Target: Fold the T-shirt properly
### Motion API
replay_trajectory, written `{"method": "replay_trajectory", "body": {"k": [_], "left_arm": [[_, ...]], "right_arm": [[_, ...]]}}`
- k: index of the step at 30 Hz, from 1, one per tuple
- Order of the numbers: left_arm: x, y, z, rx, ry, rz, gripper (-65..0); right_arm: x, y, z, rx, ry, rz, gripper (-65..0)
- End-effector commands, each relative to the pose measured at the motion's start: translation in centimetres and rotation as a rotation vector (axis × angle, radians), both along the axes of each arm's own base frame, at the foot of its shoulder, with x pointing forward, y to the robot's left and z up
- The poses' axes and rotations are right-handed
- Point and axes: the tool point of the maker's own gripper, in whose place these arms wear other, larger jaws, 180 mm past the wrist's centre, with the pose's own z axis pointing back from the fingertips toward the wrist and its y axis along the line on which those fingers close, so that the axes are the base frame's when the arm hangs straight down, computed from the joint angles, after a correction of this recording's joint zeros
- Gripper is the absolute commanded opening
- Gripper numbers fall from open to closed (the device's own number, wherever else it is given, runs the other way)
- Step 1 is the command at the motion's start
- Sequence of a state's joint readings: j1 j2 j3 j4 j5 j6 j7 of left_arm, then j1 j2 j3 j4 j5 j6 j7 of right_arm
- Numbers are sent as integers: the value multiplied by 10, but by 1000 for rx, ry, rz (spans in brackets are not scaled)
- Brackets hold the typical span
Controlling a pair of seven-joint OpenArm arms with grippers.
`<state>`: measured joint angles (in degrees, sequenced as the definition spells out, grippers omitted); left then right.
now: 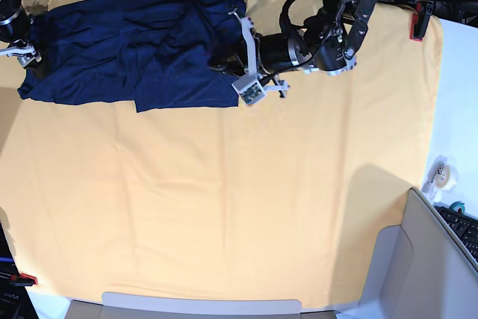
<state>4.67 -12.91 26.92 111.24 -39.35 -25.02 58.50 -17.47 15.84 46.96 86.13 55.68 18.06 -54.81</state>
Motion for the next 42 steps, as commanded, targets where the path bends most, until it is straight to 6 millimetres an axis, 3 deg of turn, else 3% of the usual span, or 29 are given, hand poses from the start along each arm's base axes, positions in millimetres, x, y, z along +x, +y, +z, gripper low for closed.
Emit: {"method": "replay_trajectory", "body": {"k": [1,2,10,14,31,42], "left_arm": [[4,-4,9,-21,-28,11,-650],[9,0,5,10,-32,43,-650],[-1,-23,-13,67,-15,20,-650],[5,-26,-23,94,-25,43,-650],[28,-4,-23,119,-59,120,-650],[-15,-44,-31,121,-32,-19,-650]], "right_arm": [[-1,0,2,-5,11,18,-191],[-1,0,2,-5,11,18,-191],[0,0,3,-5,7,18,-191],[0,0,3,-5,7,18,-191],[0,0,2,-5,8,18,-191],[0,0,2,-5,8,18,-191]]}}
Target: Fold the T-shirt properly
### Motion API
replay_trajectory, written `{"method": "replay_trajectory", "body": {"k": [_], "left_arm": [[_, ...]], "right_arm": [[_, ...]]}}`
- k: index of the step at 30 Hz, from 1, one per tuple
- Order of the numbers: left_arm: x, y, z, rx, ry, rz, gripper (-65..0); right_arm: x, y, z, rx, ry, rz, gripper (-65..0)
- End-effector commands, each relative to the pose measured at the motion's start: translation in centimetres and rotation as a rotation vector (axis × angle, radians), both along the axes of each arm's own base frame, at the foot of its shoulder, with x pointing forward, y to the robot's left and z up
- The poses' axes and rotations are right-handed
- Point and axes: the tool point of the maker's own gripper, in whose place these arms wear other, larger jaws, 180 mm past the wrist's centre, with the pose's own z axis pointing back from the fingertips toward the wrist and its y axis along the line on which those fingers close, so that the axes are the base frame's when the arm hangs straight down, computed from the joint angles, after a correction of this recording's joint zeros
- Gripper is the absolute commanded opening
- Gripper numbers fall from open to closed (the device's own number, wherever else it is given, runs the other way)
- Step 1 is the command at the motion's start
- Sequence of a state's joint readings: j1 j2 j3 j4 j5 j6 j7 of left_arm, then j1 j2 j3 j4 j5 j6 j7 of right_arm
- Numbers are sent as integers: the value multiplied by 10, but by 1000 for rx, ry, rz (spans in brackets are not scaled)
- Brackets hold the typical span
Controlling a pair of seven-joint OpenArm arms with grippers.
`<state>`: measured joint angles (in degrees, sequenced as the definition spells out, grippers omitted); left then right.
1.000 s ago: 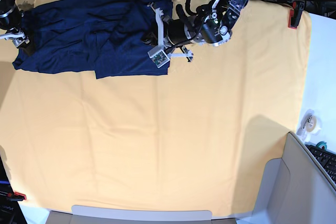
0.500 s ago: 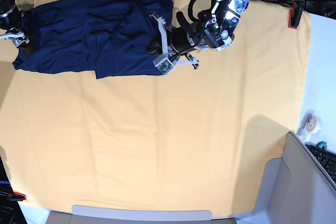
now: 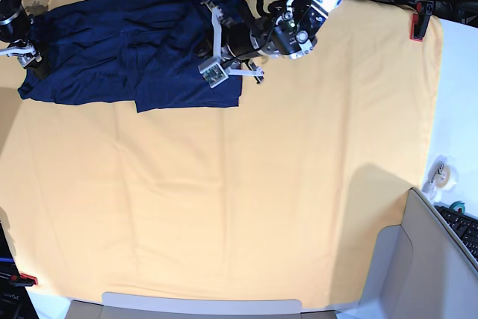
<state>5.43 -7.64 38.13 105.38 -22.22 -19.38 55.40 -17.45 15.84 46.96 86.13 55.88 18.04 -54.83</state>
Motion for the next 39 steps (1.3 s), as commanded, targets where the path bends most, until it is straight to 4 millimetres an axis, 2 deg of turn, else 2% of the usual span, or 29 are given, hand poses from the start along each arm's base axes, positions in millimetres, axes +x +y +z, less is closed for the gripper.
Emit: {"method": "replay_trajectory", "body": {"k": [1,10,15,19,21,23,25,27,31,39], "left_arm": [[3,-9,13,-41,-27,-3,-650],[-36,-41,17,-59,-12,-139,-650],[-55,-66,38,-100,-69,-264,-650],[-55,-74,64,-143,-141,-300,-650],[-43,-68,77,-159,-177,-264,-650],[-17,-51,79,-145,-177,-147,-650],[5,-30,72,-111,-167,-39,-650],[19,-8,63,-63,-162,27,-650],[31,17,49,0,-150,91,-650],[27,23,29,42,-110,90,-650]], "right_arm": [[-1,0,2,-8,11,18,-191],[0,0,2,-8,9,18,-191],[0,0,2,-8,9,18,-191],[0,0,2,-8,9,18,-191],[0,0,2,-8,9,18,-191],[0,0,2,-8,9,18,-191],[-1,0,2,-8,11,18,-191],[-1,0,2,-8,11,18,-191],[0,0,2,-8,9,18,-191],[0,0,2,-8,9,18,-191]]}}
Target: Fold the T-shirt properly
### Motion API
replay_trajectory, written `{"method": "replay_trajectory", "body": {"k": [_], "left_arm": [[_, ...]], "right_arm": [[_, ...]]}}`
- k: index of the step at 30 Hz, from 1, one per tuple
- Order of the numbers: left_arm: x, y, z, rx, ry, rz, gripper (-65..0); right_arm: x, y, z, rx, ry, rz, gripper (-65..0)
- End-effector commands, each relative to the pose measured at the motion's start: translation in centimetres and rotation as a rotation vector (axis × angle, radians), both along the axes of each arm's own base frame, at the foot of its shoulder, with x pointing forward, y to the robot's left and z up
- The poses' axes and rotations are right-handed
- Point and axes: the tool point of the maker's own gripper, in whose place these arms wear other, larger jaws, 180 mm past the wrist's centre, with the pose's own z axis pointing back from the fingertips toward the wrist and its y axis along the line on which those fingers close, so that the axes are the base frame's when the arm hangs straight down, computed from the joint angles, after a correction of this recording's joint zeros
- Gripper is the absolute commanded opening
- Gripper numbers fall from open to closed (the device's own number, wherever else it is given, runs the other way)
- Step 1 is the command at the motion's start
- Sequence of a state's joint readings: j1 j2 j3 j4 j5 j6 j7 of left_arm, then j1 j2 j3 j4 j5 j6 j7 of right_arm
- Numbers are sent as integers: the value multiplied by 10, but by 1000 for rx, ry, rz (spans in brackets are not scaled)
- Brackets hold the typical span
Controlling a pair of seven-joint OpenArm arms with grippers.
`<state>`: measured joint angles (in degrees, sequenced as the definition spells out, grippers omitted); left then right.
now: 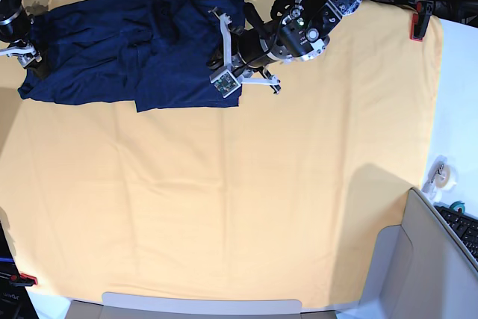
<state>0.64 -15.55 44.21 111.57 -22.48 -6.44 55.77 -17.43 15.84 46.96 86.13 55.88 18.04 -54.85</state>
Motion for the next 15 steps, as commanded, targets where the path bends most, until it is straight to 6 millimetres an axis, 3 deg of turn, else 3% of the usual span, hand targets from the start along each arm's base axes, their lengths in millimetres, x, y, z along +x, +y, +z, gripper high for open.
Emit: {"method": "replay_trajectory", "body": {"k": [1,15], "left_arm": [[3,-4,6,-29,-20,1,-650],[-10,-8,-20,-9,41,-12,-650]], "right_arm": [[0,0,2,-8,9,18,-191],[0,0,2,-8,9,18,-191]]}}
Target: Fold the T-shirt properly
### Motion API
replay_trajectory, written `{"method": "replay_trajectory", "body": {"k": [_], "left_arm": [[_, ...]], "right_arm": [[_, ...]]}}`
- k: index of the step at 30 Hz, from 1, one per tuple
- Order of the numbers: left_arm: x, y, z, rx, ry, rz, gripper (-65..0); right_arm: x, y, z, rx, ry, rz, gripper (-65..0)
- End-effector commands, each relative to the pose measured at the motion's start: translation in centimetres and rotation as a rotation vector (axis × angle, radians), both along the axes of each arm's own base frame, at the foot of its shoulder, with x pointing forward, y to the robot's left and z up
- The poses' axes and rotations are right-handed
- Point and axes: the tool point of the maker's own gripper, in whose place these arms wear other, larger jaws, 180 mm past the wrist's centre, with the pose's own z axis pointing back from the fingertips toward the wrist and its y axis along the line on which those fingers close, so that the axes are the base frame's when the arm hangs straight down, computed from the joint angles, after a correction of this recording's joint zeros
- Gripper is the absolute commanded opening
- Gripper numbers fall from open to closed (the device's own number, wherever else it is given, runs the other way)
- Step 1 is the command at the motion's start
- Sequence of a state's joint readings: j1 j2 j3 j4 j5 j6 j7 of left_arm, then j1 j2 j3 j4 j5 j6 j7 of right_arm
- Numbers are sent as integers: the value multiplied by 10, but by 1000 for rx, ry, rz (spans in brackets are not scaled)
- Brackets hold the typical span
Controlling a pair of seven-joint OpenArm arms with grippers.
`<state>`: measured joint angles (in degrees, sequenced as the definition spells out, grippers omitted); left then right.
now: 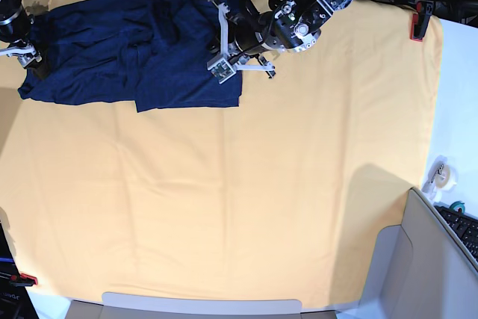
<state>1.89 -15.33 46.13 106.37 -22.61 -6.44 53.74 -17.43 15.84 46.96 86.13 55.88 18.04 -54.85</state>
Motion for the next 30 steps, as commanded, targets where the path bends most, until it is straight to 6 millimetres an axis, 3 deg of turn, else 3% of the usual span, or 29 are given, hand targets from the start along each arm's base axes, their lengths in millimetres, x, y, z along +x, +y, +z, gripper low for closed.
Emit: {"method": "replay_trajectory", "body": {"k": [1,5,17,26,30], "left_arm": [[5,-7,11,-35,-33,-6,-650],[-1,-12,12,-39,-29,-28,-650],[-55,-85,39,-172,-5,-202,-650],[-49,-97,73,-281,-80,-199,-650],[-34,-79,69,-250,-97,-147,-650]], "right_arm": [[0,0,2,-8,9,18,-191],[0,0,2,-8,9,18,-191],[0,0,2,-7,10,17,-191],[-6,-3,-17,46,41,-17,-191],[-8,-3,-21,57,50,-24,-191]]}}
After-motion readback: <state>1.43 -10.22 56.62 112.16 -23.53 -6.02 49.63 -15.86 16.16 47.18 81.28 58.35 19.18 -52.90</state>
